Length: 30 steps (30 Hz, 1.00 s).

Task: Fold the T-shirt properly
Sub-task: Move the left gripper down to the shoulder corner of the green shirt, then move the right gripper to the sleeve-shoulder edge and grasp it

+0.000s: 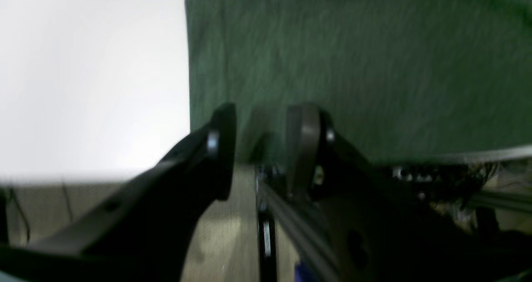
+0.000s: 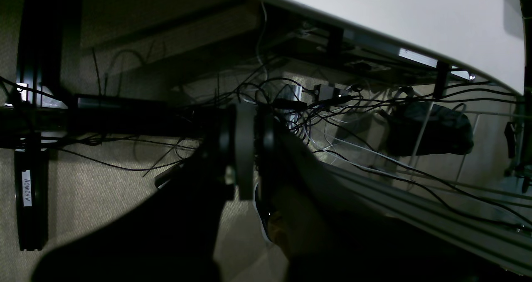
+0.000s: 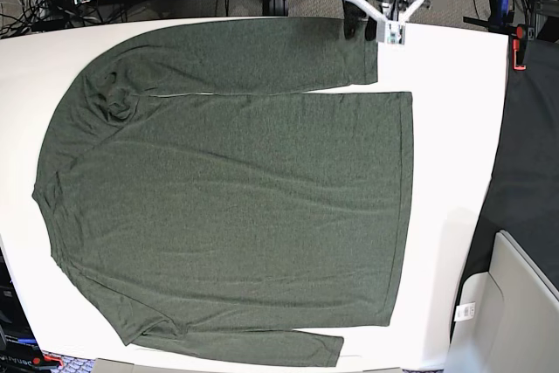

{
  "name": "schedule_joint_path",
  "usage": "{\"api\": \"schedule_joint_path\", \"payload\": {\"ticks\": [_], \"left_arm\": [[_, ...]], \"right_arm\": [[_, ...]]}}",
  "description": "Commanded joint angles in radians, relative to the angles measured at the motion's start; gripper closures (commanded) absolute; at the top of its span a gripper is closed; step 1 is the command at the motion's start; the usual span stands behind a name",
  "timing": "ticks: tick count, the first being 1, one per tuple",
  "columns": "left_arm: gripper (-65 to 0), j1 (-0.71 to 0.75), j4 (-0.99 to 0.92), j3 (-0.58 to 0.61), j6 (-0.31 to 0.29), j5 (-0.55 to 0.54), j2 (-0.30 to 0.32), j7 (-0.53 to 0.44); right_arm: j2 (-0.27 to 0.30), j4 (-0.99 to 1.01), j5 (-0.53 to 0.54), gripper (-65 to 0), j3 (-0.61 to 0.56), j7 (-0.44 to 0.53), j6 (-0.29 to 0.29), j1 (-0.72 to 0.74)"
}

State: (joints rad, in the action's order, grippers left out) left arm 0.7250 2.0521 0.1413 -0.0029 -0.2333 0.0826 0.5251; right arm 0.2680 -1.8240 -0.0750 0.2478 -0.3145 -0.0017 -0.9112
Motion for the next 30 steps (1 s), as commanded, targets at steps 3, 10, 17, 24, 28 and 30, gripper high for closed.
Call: {"api": "schedule_joint_path", "payload": {"ticks": [3,10,17,24,28,30], "left_arm": [[-20.4,-0.006,0.005,-0.045,0.001,-0.002,-0.002,-0.009],[-20.4,-0.084,-0.008,-0.141,0.001,-0.002,-0.054,0.174],[-20.4,-0.091,-0.015,-0.108,0.001,-0.004,-0.057,0.204],[-20.4,-0.075,-0.052,-0.05,0.001,-0.004,-0.057,0.201],[-20.4,-0.077,-0.074,-0.036,0.001,-0.004,-0.057,0.197],[-20.4,-0.08,-0.089,-0.036,0.001,-0.004,-0.057,0.197]], "right_arm": [[0.007,-0.015,-0.003,-0.6,0.008,0.016,-0.01,-0.012],[0.007,-0.015,-0.001,-0.6,0.008,0.016,-0.01,-0.004],[0.006,-0.015,-0.001,-0.6,0.008,0.016,-0.01,0.001],[0.006,-0.015,-0.001,-0.6,0.008,0.016,-0.01,0.002],[0.006,-0.015,-0.001,-0.6,0.008,0.016,-0.01,0.002],[0.006,-0.015,-0.001,-0.6,0.008,0.016,-0.01,0.002]]}}
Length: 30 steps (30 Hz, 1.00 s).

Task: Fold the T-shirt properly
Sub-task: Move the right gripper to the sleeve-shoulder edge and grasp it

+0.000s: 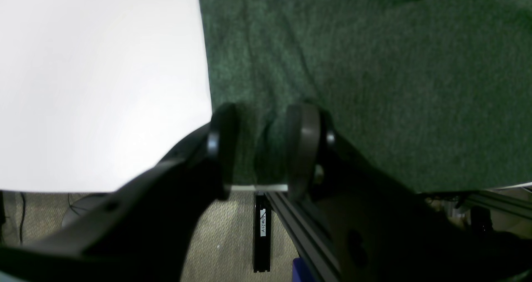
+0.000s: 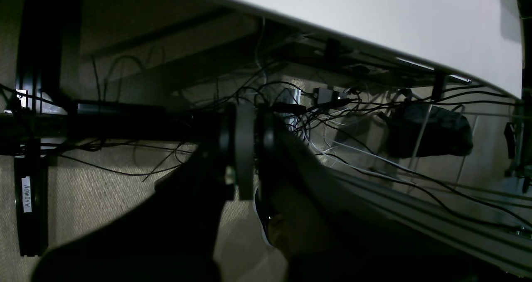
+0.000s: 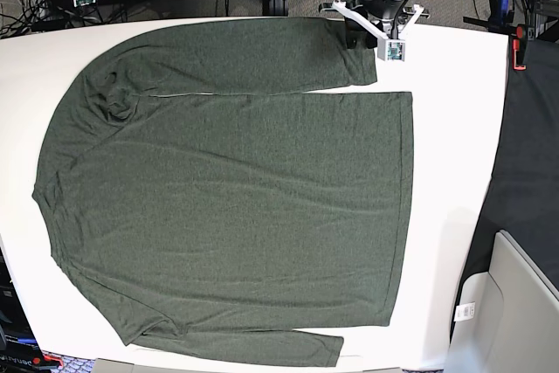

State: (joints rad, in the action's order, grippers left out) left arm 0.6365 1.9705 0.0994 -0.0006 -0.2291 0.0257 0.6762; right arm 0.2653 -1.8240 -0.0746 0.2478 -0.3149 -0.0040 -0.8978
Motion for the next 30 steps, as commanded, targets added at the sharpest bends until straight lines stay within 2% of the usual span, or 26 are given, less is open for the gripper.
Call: {"api": "schedule_joint_path", "payload": {"ticks": [1,5,12,22,24,28,30], "left_arm": [[-20.4,0.007,-0.012,0.006,-0.002,-0.008,0.0,0.044],[-18.7,0.007,-0.015,0.007,-0.003,-0.008,0.0,0.044],[0.0,0.007,-0.015,0.001,-0.003,-0.01,0.0,0.043],[-0.1,0.012,0.028,0.004,-0.003,-0.01,0.0,0.043],[-0.1,0.013,0.033,0.004,-0.003,-0.01,0.0,0.043],[-0.1,0.015,0.033,0.004,-0.003,-0.01,0.0,0.043],[-0.1,0.015,0.033,0.006,-0.003,-0.01,0.0,0.043]], "right_arm": [[0.009,-0.015,-0.001,-0.6,0.008,0.016,-0.008,-0.011],[0.009,-0.02,-0.001,-0.6,0.008,0.016,-0.008,-0.011],[0.009,-0.058,0.0,-0.7,0.045,0.016,-0.008,-0.013],[0.007,-0.171,0.005,-1.9,0.134,0.016,-0.001,-0.014],[0.007,-0.188,0.005,-6.9,0.134,0.018,-0.001,-0.011],[0.007,-0.194,0.006,-22.6,0.126,0.018,0.0,0.019],[0.007,-0.194,0.02,-27.2,0.123,0.02,0.002,0.036]]}}
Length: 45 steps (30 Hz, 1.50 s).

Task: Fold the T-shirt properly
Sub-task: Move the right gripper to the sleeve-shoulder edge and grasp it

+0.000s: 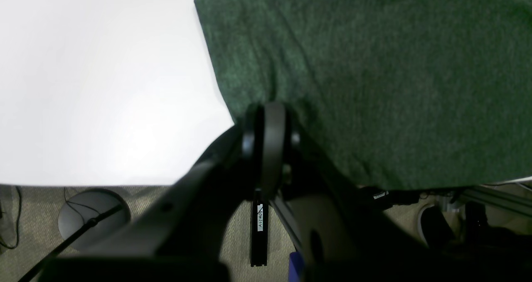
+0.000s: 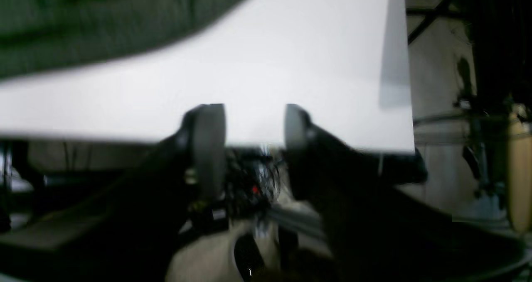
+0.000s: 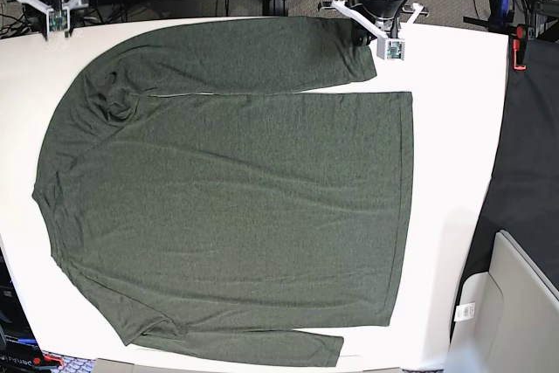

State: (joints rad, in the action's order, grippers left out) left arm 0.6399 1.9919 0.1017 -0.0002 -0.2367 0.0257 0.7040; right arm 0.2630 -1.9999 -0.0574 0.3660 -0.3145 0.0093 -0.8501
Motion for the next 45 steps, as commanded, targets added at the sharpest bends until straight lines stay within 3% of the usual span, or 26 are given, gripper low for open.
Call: {"api": "schedule_joint_path", "payload": {"ticks": [1,3,5,11,19,24,31,45], "left_arm": [[0.0,0.011,0.011,0.003,-0.004,-0.002,0.0,0.015],[0.0,0.011,0.011,0.003,-0.004,-0.002,0.0,0.015],[0.0,0.011,0.011,0.002,-0.004,-0.002,0.003,0.015],[0.0,0.01,0.011,0.002,-0.004,-0.002,0.004,0.015],[0.0,0.01,0.011,-0.004,-0.004,0.0,0.006,0.015],[0.0,0.01,0.01,-0.004,-0.004,0.0,0.006,0.015],[0.0,0.005,0.008,-0.004,-0.004,0.0,0.006,0.021],[0.0,0.005,0.008,-0.004,-0.004,0.0,0.006,0.024]], "right_arm": [[0.009,-0.019,0.026,-27.9,0.005,0.019,-0.012,0.002],[0.014,-0.017,0.101,-28.0,0.006,0.018,-0.009,0.035],[0.017,-0.014,0.193,-28.0,0.009,0.001,0.033,0.062],[0.012,-0.003,0.356,-28.0,0.014,-0.289,0.156,0.211],[-0.031,0.004,0.437,-28.2,0.046,-0.421,0.165,0.294],[-0.046,0.027,0.584,-28.4,0.136,-0.484,0.166,0.292],[-0.041,0.184,0.756,-28.4,0.204,-0.501,0.166,0.328],[-0.047,0.261,0.759,-28.0,0.199,-0.503,0.166,0.409]]}}
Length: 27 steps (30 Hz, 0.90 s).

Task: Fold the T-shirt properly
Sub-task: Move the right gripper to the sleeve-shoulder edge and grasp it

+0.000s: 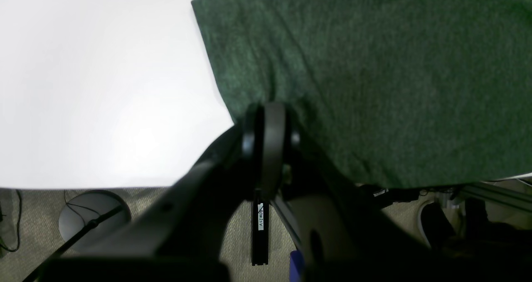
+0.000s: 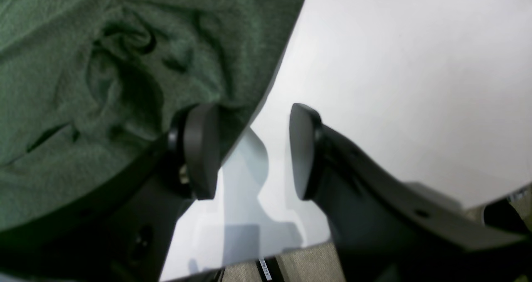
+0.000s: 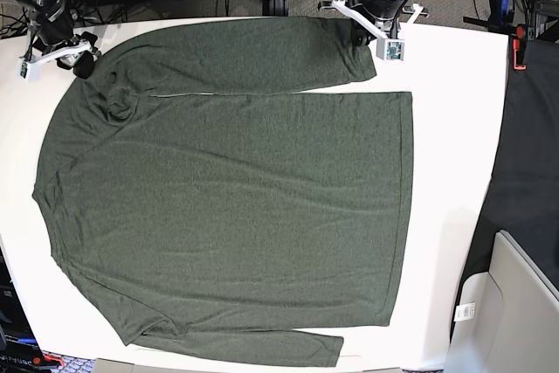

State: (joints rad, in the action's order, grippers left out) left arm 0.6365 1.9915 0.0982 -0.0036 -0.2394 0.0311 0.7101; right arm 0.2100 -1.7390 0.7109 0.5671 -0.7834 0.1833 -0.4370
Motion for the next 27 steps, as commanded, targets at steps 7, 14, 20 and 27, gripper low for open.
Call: {"api": "schedule_joint_path", "payload": {"ticks": [7,14,20,27], "left_arm": [[0.0,0.009,0.009,0.002,0.0,0.002,0.0,0.019],[0.0,0.01,0.009,0.004,0.0,0.002,0.0,0.019],[0.0,0.012,0.01,0.002,0.0,0.002,0.0,0.016],[0.0,0.013,0.012,0.004,0.0,0.002,0.0,0.012]], "right_arm": [[-0.025,-0.002,-0.009,-27.9,-0.003,-0.097,-0.008,0.033],[-0.05,-0.005,-0.009,-19.9,-0.005,-0.124,-0.008,0.05],[-0.05,-0.006,-0.003,-12.3,-0.005,-0.124,-0.005,0.045],[-0.045,-0.006,0.06,-2.1,0.001,-0.198,0.149,0.046]]}}
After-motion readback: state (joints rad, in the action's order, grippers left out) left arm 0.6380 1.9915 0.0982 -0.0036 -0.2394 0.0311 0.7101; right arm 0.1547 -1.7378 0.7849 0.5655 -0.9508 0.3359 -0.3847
